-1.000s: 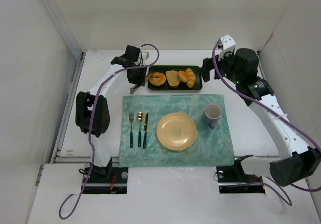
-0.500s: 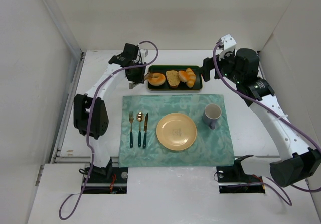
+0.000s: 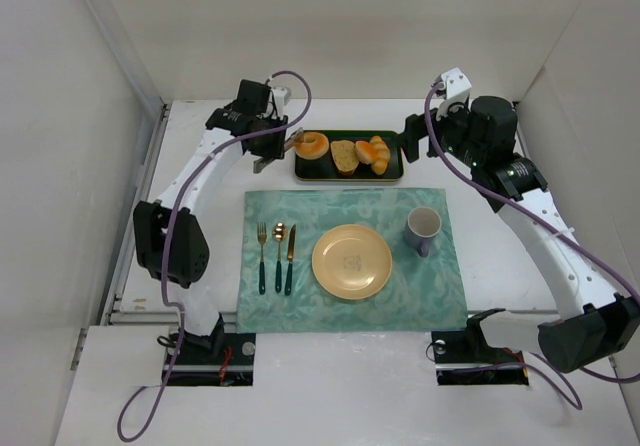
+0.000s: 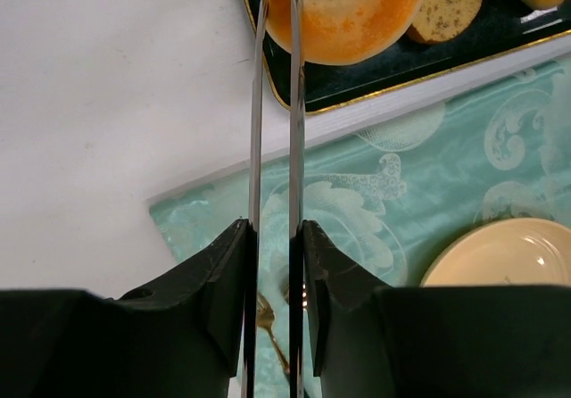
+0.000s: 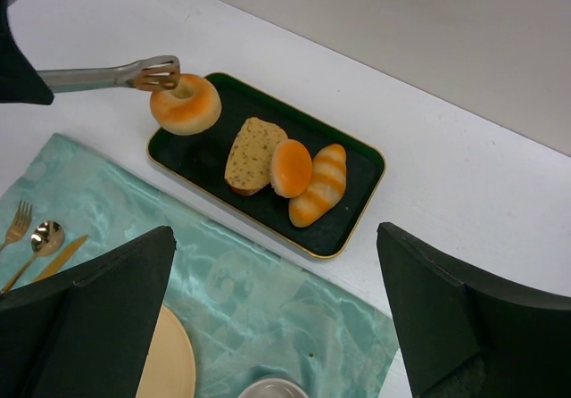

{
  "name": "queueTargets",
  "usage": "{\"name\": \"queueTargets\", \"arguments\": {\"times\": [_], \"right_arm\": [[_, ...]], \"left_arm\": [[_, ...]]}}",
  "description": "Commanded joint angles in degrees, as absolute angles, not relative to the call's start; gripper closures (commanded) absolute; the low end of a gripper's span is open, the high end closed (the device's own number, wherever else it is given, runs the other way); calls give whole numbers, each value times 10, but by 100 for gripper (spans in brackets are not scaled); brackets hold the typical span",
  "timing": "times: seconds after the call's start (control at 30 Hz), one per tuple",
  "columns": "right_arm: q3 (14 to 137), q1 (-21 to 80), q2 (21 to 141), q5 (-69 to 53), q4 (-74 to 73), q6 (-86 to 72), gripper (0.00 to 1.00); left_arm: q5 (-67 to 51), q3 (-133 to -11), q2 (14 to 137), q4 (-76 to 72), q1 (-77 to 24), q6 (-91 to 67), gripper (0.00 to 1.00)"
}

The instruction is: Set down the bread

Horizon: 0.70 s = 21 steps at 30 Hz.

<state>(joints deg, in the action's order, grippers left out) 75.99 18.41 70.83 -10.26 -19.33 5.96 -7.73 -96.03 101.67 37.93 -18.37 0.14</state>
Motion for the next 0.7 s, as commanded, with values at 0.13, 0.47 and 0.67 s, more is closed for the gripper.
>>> {"name": "queueTargets", "arguments": {"times": [0.13, 0.47, 0.67], "right_arm": [[758, 182, 691, -87, -161, 54, 0], [753, 182, 691, -65, -156, 54, 0], [753, 182, 686, -48, -150, 54, 0]], "left_arm": [[-74, -898, 852, 375, -240, -18, 100], [-54, -735, 689, 368, -400, -84, 100], [-3, -645, 676, 351, -495, -137, 100]]}}
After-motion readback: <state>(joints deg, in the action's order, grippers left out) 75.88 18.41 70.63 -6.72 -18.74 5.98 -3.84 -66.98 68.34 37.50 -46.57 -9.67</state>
